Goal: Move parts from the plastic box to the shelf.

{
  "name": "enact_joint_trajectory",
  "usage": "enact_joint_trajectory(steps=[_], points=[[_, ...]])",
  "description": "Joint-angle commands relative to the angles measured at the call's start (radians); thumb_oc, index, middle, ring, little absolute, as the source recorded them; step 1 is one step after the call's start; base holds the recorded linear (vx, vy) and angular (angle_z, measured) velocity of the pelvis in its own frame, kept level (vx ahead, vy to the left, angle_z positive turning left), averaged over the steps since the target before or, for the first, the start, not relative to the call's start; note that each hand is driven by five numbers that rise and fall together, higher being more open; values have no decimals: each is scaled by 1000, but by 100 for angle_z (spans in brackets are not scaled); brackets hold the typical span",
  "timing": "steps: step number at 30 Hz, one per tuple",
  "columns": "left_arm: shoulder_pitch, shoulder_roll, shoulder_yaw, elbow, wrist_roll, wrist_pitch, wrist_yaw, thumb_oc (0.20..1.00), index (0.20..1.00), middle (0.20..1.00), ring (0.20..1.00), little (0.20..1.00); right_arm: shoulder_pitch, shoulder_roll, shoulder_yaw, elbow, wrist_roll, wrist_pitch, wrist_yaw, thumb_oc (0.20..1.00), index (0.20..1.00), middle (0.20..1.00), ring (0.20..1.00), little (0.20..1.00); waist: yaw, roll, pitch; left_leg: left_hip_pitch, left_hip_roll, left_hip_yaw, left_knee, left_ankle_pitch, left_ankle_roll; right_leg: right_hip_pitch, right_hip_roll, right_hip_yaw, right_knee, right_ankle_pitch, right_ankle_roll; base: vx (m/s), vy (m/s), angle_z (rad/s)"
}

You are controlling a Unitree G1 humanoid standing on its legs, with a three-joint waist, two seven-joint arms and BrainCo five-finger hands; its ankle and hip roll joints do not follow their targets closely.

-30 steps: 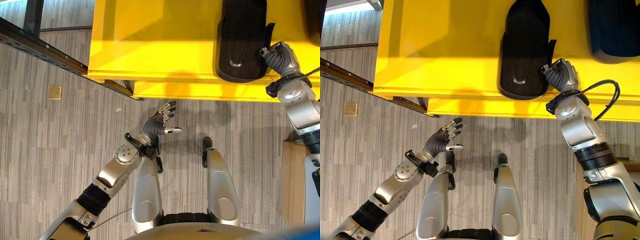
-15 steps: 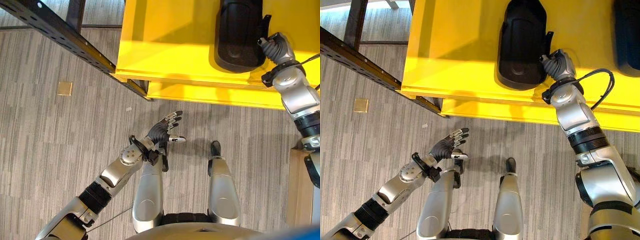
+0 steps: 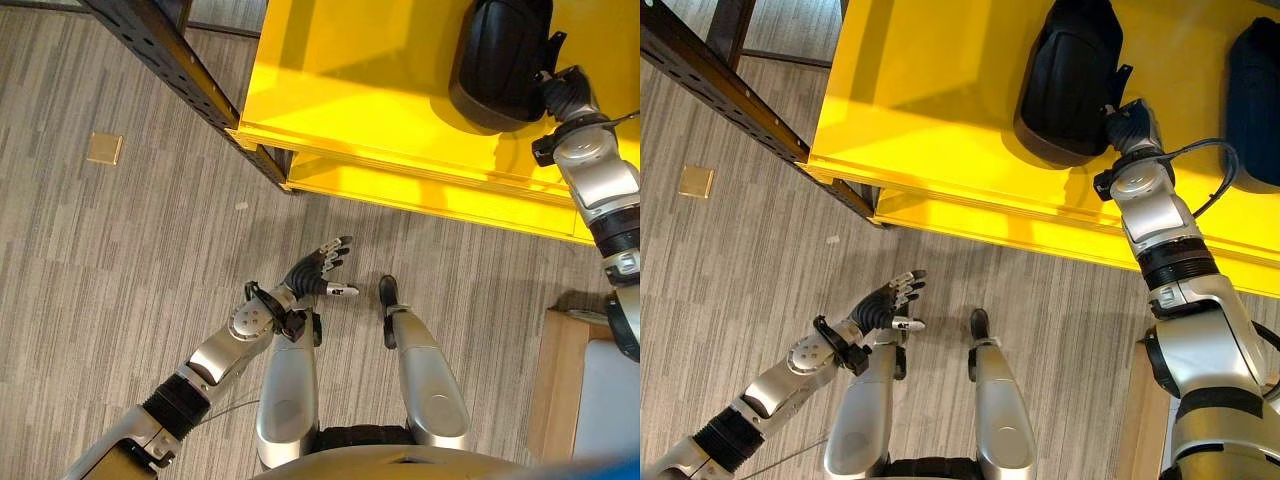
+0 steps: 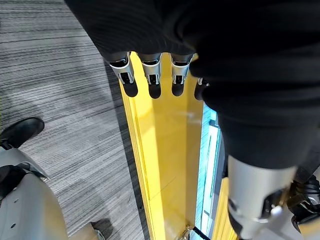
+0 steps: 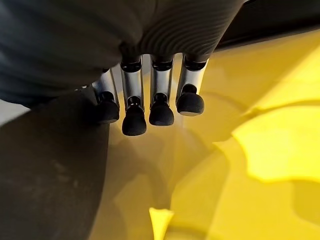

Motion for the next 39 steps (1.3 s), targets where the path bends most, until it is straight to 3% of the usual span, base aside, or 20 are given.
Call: enact_joint_trajectory(steps=[1, 6, 22, 39], points=[[34, 5, 23, -81, 4, -34, -16, 1000, 1000, 1000, 1000, 1000, -93, -106, 17, -14, -41, -56, -34, 200, 200, 200, 200, 200, 11, -13, -56, 69, -8, 54, 198, -302, 43, 25, -27, -34, -124, 64, 26, 71, -90, 4], [39, 13, 36, -77, 5, -34, -47, 1000, 1000, 1000, 1000, 1000, -139, -139, 44, 2, -36, -17, -50, 200, 200, 200, 200, 200, 23, -6, -59, 68, 2, 37, 170, -277, 30, 26, -25, -43, -109, 47, 17, 37, -74, 9], [71, 53, 69, -83, 19, -12, -87, 1000, 1000, 1000, 1000, 1000, -256, -261, 110, 119, -20, 8, -53, 200, 200, 200, 200, 200, 49, 11, -64, 50, 55, 1, 99, -202, -5, 19, -23, -84, -65, 0, 0, 22, -102, 9], [96, 44, 91, -97, 2, -33, -109, 1000, 1000, 1000, 1000, 1000, -282, -309, 138, 95, -86, 30, 11, 200, 200, 200, 200, 200, 29, 57, -53, 57, 93, 5, 73, -171, -28, -16, -46, -97, 5, -41, -4, -4, -9, 0]])
